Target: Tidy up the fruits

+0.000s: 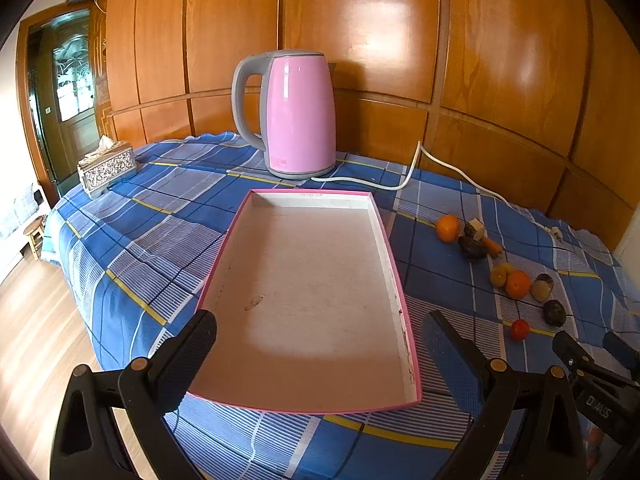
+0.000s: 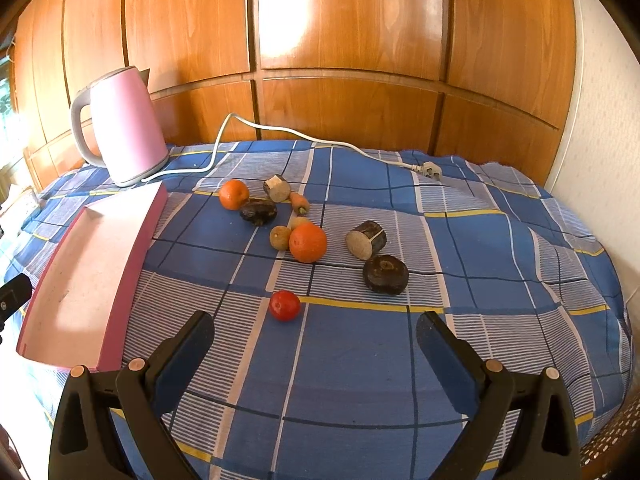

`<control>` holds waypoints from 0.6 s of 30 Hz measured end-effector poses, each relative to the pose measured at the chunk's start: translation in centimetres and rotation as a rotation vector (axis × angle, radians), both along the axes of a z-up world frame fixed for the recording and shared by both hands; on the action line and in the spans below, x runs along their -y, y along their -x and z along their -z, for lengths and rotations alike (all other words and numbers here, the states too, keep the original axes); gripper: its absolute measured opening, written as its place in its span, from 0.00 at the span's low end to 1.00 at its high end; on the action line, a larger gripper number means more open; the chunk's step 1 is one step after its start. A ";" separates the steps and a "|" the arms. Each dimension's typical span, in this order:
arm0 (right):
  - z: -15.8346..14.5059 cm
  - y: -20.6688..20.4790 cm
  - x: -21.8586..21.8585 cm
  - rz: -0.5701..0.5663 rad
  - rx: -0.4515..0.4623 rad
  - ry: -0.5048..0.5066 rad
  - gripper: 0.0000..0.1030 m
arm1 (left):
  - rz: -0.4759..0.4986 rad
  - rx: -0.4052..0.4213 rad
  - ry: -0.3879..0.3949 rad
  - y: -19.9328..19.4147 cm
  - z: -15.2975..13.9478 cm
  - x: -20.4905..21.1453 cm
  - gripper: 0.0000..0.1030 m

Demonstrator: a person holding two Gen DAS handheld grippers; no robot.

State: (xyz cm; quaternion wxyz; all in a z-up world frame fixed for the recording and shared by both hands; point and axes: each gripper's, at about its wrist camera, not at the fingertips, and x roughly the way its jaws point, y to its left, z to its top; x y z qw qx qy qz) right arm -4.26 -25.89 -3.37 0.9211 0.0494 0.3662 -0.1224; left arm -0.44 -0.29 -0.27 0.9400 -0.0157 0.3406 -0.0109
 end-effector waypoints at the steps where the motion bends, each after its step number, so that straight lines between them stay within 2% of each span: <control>1: 0.0 0.0 0.0 0.000 0.000 0.000 1.00 | 0.001 0.001 0.000 0.0 0.0 0.0 1.00; 18: 0.0 0.0 0.2 0.007 -0.003 -0.004 1.00 | 0.002 0.000 -0.001 0.0 0.0 0.3 1.00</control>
